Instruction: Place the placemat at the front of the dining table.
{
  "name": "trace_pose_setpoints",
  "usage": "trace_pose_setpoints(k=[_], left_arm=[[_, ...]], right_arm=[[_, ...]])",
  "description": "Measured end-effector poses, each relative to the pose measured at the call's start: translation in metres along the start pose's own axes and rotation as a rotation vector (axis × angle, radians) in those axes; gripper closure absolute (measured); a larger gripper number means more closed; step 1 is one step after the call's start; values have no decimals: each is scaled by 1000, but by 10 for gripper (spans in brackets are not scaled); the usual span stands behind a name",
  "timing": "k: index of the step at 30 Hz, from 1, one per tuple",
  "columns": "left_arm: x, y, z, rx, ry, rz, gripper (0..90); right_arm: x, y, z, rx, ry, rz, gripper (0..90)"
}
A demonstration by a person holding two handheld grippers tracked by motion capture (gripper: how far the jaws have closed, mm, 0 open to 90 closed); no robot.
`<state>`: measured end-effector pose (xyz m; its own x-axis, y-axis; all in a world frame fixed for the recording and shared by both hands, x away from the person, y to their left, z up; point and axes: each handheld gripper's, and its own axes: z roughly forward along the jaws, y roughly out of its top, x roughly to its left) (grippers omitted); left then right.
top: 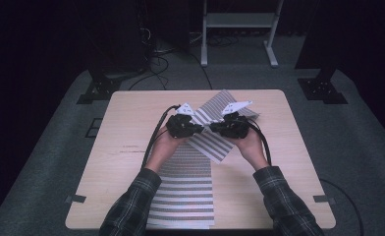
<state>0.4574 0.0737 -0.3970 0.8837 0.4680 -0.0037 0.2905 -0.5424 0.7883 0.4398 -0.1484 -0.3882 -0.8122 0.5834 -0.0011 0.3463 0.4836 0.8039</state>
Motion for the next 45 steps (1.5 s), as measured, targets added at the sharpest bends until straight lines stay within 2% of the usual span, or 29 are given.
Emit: trace_pose_setpoints(k=[3,8,11,12,14,21,25,28,30,33,35,38,40,42,45], left_arm=[[2,-1,0,-4,10,-21,884],[3,-1,-1,-1,18,-24,884],[3,-1,0,-1,22,-29,884],[3,-1,0,-2,23,-32,884],[3,0,0,-5,23,-29,885],[1,3,-3,-3,31,-30,885],[2,4,-4,-2,34,-26,884],[2,4,-5,-2,37,-28,885],[2,5,-6,-1,38,-27,885],[2,6,-6,3,41,-33,886],[2,6,-6,1,43,-33,887],[3,6,-8,2,50,-30,887],[4,6,-11,6,55,-30,887],[6,6,-15,-1,65,-40,887],[11,4,-22,-13,77,-53,887]], right_arm=[[1,-3,-2,-8,-16,4,687],[4,-17,-13,-18,-30,4,687],[4,-30,-18,-21,-34,30,685],[2,-35,-17,-7,-25,48,662],[2,-44,-14,16,-13,69,647],[7,-73,13,118,11,93,588],[14,-77,24,153,10,73,515],[19,-79,31,179,7,41,482],[23,-79,33,186,-11,15,497],[23,-79,32,184,-11,21,584],[22,-81,31,176,-13,18,699],[21,-82,29,178,-16,13,781],[22,-82,27,192,-31,-17,839],[22,-81,24,206,-45,-38,853],[17,-83,20,215,-45,-30,859]])
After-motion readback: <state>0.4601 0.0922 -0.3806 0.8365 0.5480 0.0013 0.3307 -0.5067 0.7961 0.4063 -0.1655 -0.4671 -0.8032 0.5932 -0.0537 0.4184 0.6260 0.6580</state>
